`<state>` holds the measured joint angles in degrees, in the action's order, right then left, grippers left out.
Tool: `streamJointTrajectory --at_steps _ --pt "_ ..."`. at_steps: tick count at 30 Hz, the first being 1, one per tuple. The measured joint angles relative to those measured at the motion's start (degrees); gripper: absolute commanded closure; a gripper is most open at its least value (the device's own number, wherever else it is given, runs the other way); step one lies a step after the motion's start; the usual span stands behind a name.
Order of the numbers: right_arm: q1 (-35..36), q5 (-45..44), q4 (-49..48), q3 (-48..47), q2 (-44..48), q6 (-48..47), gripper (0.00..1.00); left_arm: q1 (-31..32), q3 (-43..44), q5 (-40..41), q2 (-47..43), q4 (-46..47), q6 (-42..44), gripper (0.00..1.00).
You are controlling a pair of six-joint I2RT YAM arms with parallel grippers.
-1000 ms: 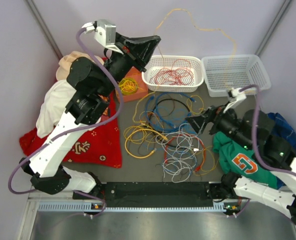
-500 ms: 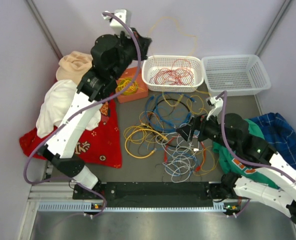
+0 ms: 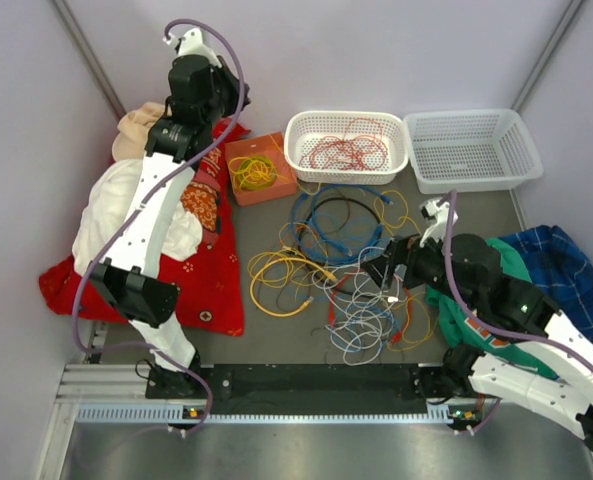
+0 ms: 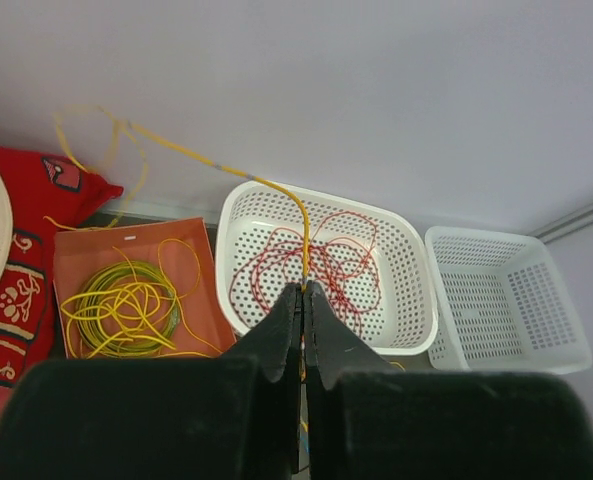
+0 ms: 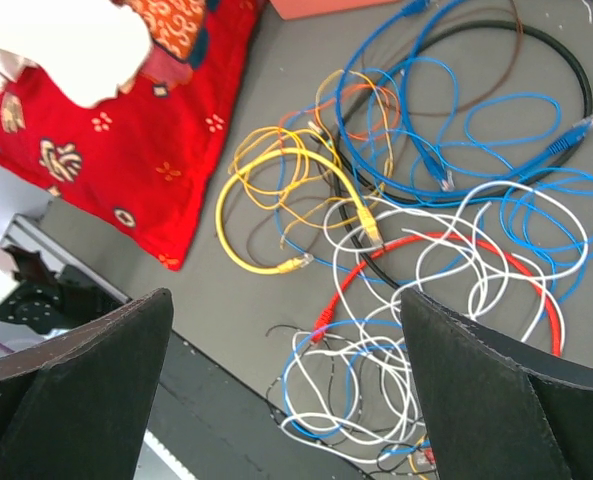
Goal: Untangle the cables
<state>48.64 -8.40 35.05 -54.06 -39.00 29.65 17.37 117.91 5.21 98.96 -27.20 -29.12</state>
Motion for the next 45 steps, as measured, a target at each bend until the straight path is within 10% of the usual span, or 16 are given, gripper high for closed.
streamJointTrajectory --at_steps 45 --pt "0.0 -3.5 -1.7 0.2 -11.8 -2.6 0.05 -7.6 -4.2 6.1 18.8 8.3 7.9 1.00"
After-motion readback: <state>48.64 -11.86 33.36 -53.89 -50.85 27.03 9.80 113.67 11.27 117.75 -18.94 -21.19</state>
